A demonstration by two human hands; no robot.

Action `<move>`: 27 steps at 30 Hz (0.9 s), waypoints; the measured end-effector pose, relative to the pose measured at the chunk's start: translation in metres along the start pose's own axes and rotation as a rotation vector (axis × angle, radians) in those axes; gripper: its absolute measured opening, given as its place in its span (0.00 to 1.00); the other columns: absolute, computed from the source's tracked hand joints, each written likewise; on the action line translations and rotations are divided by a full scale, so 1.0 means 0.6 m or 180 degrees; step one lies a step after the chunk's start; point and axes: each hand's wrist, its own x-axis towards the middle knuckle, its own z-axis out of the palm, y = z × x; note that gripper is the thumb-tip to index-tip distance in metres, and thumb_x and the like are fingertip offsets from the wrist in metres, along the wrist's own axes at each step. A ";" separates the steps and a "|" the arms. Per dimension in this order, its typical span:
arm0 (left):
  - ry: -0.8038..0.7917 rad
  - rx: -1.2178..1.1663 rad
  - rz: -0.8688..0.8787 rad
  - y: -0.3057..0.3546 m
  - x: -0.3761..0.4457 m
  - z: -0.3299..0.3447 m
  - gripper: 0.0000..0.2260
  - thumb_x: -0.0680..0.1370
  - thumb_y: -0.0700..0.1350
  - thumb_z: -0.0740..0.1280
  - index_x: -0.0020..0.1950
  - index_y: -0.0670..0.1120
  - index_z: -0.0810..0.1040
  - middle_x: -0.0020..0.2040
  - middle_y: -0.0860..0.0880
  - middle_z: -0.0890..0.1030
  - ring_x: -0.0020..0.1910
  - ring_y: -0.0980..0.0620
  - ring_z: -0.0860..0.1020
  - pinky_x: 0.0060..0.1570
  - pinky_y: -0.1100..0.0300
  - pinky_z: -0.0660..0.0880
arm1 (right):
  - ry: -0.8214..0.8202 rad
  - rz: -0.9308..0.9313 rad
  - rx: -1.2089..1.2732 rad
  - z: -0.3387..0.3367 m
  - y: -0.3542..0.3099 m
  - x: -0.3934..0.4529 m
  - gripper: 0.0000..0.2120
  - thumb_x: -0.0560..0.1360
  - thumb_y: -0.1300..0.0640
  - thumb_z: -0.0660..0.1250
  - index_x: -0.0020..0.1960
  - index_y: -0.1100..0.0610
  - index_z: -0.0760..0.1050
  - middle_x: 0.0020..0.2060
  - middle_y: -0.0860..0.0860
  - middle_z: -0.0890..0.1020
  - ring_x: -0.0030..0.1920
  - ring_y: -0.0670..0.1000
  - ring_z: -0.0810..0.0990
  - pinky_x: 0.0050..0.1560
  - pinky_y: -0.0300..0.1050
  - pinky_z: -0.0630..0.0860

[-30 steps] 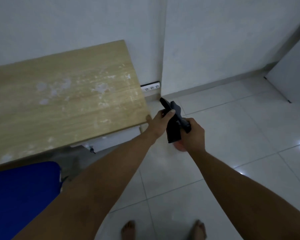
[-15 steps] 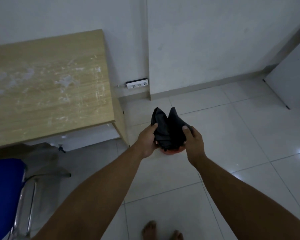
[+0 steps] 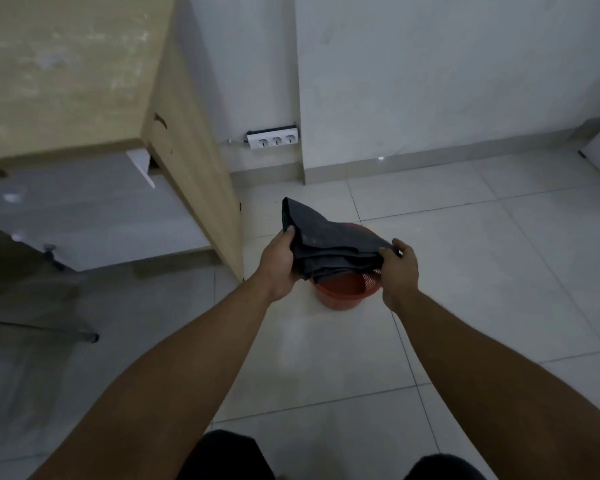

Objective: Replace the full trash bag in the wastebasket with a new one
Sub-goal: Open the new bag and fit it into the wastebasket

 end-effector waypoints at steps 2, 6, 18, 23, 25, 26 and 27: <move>0.0013 0.0007 0.0111 -0.027 0.026 -0.012 0.19 0.86 0.54 0.56 0.72 0.49 0.75 0.63 0.47 0.83 0.61 0.42 0.82 0.51 0.49 0.82 | -0.0114 0.0107 0.0071 -0.004 0.038 0.031 0.17 0.79 0.65 0.64 0.67 0.56 0.73 0.62 0.59 0.77 0.59 0.62 0.81 0.51 0.61 0.84; -0.0069 0.0032 0.0306 -0.073 0.061 -0.028 0.20 0.86 0.54 0.55 0.72 0.47 0.75 0.62 0.46 0.83 0.60 0.42 0.82 0.51 0.50 0.82 | -0.0265 -0.0341 -0.1061 -0.020 0.093 0.068 0.17 0.79 0.57 0.66 0.67 0.58 0.77 0.63 0.57 0.80 0.58 0.56 0.80 0.52 0.49 0.79; -0.0342 0.0182 0.0519 -0.116 0.110 0.021 0.21 0.86 0.54 0.54 0.70 0.43 0.76 0.64 0.42 0.82 0.60 0.43 0.81 0.55 0.50 0.80 | -0.1972 -0.2030 -0.1416 0.002 0.071 0.067 0.20 0.76 0.50 0.74 0.67 0.49 0.77 0.58 0.40 0.82 0.57 0.35 0.80 0.54 0.32 0.78; -0.0040 0.0444 0.0400 -0.129 0.168 0.051 0.20 0.85 0.54 0.57 0.69 0.43 0.78 0.62 0.43 0.83 0.61 0.42 0.81 0.63 0.46 0.78 | -0.1627 -0.2252 -0.1695 0.013 0.056 0.146 0.05 0.79 0.58 0.69 0.50 0.50 0.82 0.46 0.42 0.84 0.48 0.36 0.81 0.50 0.37 0.78; 0.0058 0.0593 0.0379 -0.131 0.193 0.062 0.19 0.86 0.53 0.56 0.69 0.44 0.77 0.63 0.43 0.82 0.61 0.43 0.80 0.59 0.49 0.79 | -0.1444 -0.2104 -0.1670 0.010 0.056 0.173 0.06 0.79 0.59 0.67 0.44 0.52 0.79 0.39 0.43 0.83 0.38 0.38 0.79 0.42 0.37 0.75; 0.0080 0.0655 0.0403 -0.133 0.203 0.067 0.19 0.86 0.53 0.56 0.70 0.44 0.76 0.63 0.43 0.82 0.61 0.44 0.80 0.59 0.50 0.79 | -0.1366 -0.2003 -0.1585 0.007 0.055 0.184 0.06 0.79 0.59 0.67 0.44 0.55 0.78 0.36 0.46 0.82 0.35 0.40 0.77 0.40 0.39 0.74; 0.0105 0.0736 0.0447 -0.134 0.214 0.072 0.18 0.86 0.52 0.56 0.69 0.44 0.76 0.63 0.44 0.82 0.61 0.44 0.80 0.60 0.50 0.78 | -0.1308 -0.1897 -0.1459 0.004 0.052 0.196 0.05 0.79 0.60 0.68 0.44 0.58 0.78 0.35 0.48 0.81 0.34 0.42 0.77 0.39 0.40 0.75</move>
